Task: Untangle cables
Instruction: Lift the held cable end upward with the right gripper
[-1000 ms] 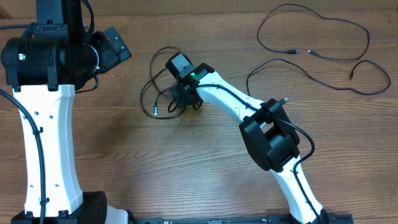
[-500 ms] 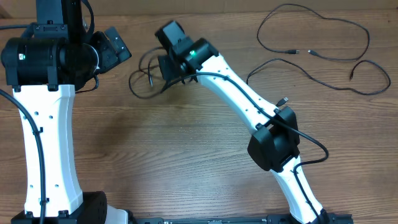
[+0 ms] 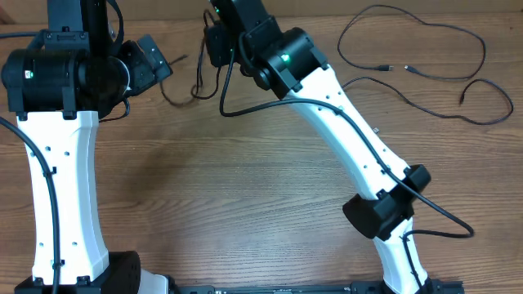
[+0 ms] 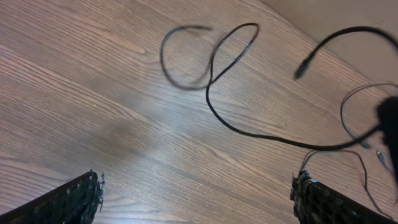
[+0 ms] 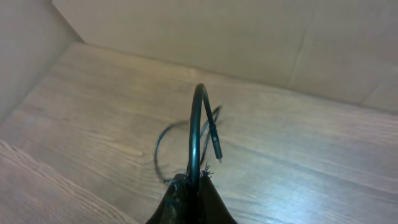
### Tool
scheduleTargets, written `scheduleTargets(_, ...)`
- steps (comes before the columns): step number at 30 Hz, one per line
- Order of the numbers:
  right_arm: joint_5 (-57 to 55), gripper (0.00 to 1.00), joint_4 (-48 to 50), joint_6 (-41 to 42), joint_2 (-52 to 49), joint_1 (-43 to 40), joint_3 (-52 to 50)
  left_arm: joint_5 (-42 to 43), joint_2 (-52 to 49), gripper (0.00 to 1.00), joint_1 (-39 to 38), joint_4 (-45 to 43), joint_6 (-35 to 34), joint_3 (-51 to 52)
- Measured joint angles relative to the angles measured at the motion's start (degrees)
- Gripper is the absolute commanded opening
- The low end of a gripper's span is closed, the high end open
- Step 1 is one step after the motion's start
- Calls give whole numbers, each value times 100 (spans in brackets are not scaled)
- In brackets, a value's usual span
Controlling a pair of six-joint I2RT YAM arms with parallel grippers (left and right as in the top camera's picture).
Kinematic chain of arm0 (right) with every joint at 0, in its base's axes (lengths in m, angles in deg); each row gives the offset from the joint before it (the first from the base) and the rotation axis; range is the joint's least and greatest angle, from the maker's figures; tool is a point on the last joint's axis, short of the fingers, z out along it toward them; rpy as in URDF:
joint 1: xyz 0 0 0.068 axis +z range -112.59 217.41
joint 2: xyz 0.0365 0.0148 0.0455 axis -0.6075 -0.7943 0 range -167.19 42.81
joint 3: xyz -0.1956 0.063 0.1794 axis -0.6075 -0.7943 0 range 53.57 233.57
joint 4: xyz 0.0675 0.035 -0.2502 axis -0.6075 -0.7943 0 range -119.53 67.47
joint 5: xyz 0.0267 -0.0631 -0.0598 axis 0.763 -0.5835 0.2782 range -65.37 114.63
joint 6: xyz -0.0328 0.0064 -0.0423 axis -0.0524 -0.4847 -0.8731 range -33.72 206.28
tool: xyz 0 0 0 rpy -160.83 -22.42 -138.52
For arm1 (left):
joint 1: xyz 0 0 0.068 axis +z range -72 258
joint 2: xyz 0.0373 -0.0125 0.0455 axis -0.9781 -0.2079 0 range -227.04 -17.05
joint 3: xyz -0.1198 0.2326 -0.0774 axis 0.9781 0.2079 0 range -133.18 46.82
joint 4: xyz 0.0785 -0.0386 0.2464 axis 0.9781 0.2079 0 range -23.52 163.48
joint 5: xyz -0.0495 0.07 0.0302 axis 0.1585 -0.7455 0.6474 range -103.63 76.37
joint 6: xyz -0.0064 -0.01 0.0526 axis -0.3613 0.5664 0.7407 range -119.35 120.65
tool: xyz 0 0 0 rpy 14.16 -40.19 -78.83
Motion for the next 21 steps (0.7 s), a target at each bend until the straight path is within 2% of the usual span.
scheduleTargets(8,-79,4,94,-28,286,2,0,0,0,99,0,-4,0,0)
scheduleTargets(15,-94,4,289,-22,953,0,0,-2,0,100,0,-2,0,0)
scheduleTargets(21,186,4,284,413,1185,-26,35,0,0,99,0,-2,0,0)
